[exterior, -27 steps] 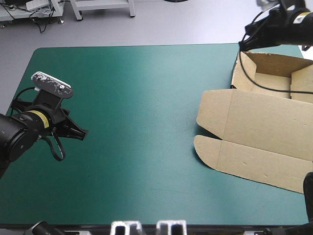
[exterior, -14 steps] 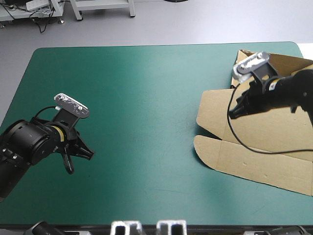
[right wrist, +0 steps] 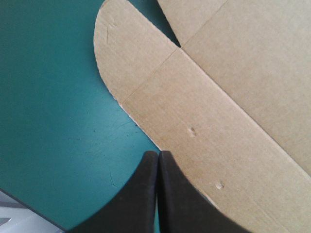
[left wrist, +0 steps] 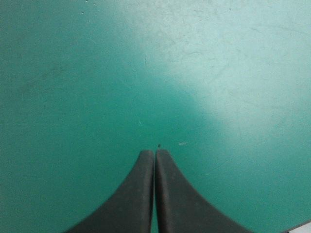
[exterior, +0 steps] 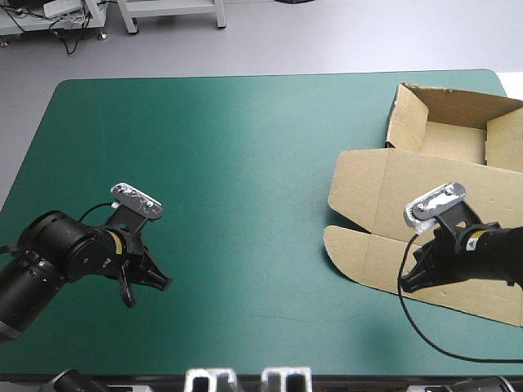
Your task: Fold the box
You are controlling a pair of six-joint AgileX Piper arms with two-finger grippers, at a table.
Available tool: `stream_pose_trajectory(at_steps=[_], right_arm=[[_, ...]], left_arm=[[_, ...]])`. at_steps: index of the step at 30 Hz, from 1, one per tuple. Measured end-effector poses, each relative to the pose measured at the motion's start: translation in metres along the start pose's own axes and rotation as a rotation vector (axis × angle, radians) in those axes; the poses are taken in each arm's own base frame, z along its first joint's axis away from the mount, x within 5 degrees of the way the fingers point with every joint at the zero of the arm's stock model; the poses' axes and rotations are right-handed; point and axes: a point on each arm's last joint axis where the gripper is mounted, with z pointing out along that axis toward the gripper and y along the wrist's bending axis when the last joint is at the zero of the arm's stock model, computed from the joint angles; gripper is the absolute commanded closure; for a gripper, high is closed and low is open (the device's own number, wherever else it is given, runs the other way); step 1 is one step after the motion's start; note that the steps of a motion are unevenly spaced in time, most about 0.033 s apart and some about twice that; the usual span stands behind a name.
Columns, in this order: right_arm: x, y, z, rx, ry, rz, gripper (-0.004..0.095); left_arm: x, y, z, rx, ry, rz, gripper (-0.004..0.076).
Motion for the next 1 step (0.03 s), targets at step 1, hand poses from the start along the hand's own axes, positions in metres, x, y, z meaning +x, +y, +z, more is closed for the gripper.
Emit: stream_pose_trajectory(at_steps=[1], right_arm=[[0.0034, 0.0012, -0.0001, 0.000, 0.000, 0.001, 0.0926]], left_arm=[[0.0002, -0.0005, 0.0003, 0.005, 0.001, -0.002, 0.0730]])
